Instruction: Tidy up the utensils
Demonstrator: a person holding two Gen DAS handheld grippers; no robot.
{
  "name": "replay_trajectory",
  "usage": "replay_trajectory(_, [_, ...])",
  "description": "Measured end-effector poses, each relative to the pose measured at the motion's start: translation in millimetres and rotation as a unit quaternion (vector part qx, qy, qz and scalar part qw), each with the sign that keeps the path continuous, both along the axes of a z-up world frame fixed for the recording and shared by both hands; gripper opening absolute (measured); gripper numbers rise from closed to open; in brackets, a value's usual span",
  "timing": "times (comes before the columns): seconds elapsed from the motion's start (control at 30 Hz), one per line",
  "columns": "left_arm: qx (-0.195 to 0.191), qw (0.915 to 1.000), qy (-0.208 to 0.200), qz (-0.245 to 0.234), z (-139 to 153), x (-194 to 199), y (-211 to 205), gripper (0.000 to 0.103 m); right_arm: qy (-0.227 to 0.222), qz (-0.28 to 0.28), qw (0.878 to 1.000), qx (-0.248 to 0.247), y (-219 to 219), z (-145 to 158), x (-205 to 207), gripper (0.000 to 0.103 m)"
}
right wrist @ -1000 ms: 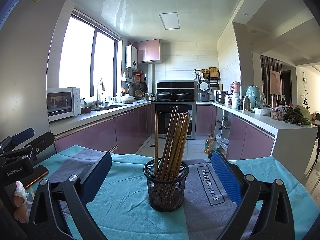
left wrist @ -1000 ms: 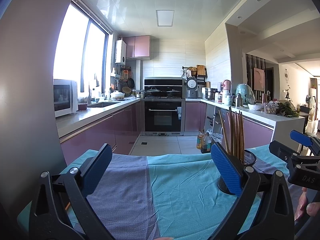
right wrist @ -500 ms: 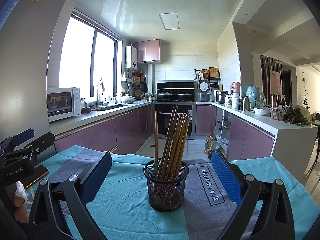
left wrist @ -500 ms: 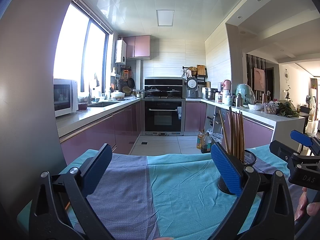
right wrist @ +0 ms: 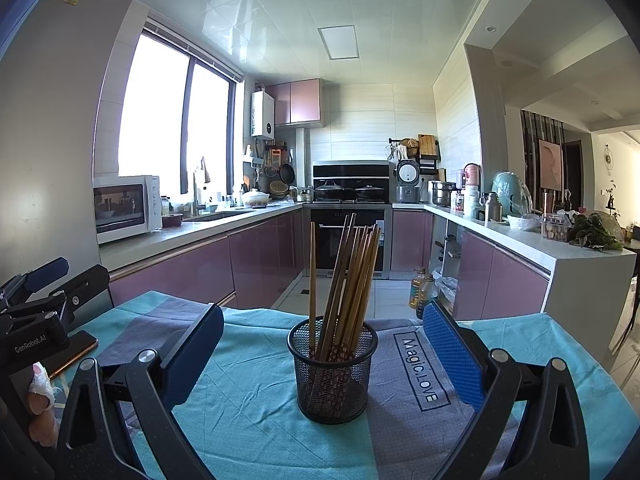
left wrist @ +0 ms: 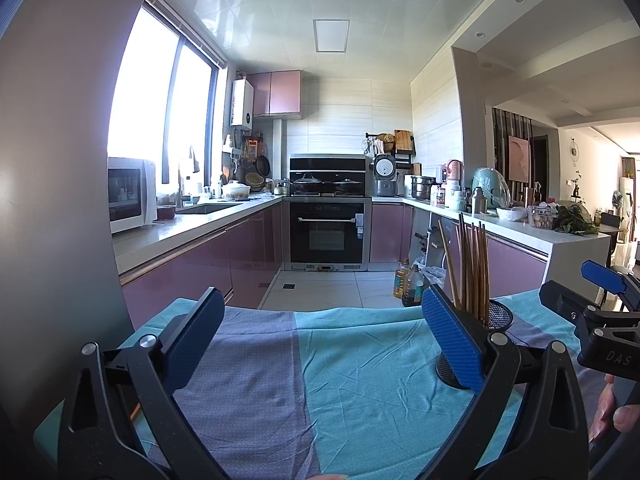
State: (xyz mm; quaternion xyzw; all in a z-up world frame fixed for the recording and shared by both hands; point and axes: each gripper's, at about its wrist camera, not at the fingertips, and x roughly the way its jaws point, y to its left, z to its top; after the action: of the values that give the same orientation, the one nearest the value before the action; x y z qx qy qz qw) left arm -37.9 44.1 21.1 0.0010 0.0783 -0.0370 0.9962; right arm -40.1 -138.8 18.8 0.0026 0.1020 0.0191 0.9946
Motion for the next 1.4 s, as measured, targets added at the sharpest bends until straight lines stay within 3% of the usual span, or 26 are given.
replay_trajectory(1.4, [-0.001, 1.0000, -0.001, 0.002, -0.4, -2.0, -3.9, 0.097, -0.001, 0.001, 1.000, 0.002, 1.4, 3.0, 0.6, 0.097])
